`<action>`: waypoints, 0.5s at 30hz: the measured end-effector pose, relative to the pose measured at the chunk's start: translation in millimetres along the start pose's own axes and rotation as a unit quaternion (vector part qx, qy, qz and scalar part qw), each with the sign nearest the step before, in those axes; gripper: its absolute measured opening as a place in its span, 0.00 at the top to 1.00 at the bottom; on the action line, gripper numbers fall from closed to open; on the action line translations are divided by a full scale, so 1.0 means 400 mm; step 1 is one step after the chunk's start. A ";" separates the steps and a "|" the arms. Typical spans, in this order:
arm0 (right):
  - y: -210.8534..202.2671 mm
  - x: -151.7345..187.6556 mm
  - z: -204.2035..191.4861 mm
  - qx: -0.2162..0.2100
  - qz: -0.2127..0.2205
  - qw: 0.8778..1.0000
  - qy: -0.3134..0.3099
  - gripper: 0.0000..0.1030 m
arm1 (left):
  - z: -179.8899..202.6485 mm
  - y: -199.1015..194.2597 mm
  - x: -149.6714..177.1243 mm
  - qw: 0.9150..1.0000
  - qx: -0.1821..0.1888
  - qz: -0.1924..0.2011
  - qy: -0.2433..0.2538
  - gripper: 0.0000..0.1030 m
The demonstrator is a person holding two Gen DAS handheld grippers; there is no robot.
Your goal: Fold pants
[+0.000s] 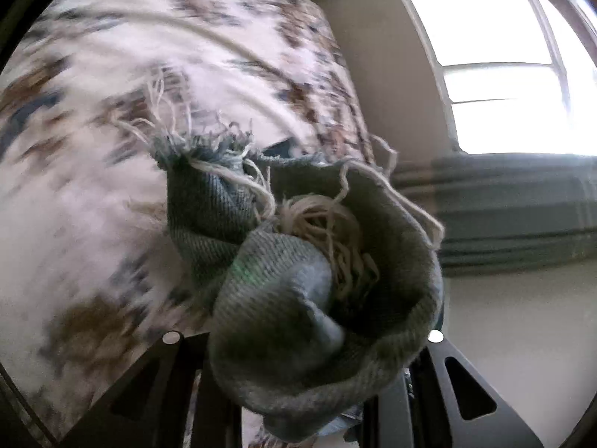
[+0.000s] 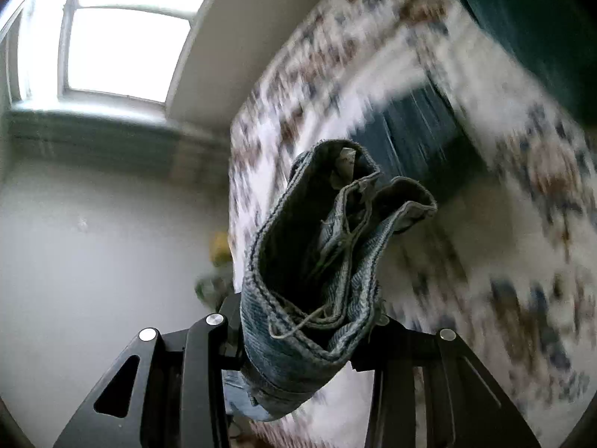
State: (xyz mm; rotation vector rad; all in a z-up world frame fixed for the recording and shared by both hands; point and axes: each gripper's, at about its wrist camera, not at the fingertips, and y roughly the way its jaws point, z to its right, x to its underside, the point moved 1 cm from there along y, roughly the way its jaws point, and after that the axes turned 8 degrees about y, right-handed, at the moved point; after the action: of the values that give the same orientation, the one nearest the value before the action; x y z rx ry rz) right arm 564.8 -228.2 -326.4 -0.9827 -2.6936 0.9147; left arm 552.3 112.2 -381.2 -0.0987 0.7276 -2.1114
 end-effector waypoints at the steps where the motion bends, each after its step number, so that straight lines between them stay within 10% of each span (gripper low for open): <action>1: 0.015 -0.046 -0.022 -0.007 0.015 1.000 0.000 0.61 | 0.030 0.042 -0.037 1.000 0.008 -0.002 0.012 0.82; 7: 0.177 -0.270 -0.032 -0.026 0.062 0.998 -0.014 0.61 | 0.129 0.318 -0.224 0.996 0.037 -0.005 0.086 0.82; 15: 0.387 -0.332 0.237 0.012 0.040 0.998 0.048 0.62 | -0.087 0.574 -0.222 0.993 -0.019 -0.072 0.095 0.82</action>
State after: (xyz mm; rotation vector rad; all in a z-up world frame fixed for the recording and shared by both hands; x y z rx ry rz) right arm 722.2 -264.4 -482.9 -1.1064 -2.5757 0.8868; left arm 760.9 94.0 -515.1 0.0309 0.8972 -2.2664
